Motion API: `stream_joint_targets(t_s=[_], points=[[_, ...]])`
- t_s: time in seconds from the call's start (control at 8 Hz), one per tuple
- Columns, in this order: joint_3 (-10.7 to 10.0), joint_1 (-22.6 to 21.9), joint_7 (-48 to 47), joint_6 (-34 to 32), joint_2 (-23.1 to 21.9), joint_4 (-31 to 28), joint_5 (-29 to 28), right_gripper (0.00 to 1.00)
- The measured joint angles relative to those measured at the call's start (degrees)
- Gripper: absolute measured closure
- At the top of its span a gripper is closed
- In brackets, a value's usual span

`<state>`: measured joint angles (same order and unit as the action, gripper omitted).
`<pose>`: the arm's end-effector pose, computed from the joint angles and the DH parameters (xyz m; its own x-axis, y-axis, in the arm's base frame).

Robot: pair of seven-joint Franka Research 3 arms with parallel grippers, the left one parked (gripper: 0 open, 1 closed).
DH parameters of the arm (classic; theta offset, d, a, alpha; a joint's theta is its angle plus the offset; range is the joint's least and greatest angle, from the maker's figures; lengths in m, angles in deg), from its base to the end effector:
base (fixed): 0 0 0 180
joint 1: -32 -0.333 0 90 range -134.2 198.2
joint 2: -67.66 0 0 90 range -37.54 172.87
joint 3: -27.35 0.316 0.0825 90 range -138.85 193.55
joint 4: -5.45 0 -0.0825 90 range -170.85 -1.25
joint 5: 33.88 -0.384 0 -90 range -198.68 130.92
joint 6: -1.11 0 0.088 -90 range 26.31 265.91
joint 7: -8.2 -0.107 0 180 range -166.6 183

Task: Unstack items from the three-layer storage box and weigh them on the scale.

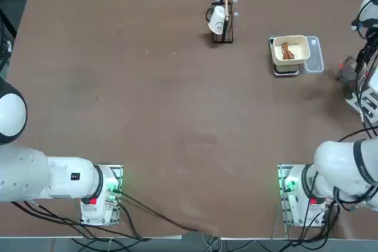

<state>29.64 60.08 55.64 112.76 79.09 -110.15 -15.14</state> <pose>0.4931 -0.2627 0.3372 0.7918 0.4840 -0.3726 0.5082 -0.8604 -0.0376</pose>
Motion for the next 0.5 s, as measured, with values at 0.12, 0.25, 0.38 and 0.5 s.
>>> stream_joint_targets(t_s=[0.12,0.25,0.38,0.5], points=[[1.0,-1.2,-0.1,-2.1,-1.2,1.4,-3.9,0.44],[1.6,-2.7,-0.9,-3.6,-1.8,2.6,-7.5,0.48],[1.8,-4.3,-3.0,-4.1,-1.8,3.3,-11.5,0.48],[1.9,-6.2,-6.8,-4.1,-1.4,3.4,-16.0,0.48]])
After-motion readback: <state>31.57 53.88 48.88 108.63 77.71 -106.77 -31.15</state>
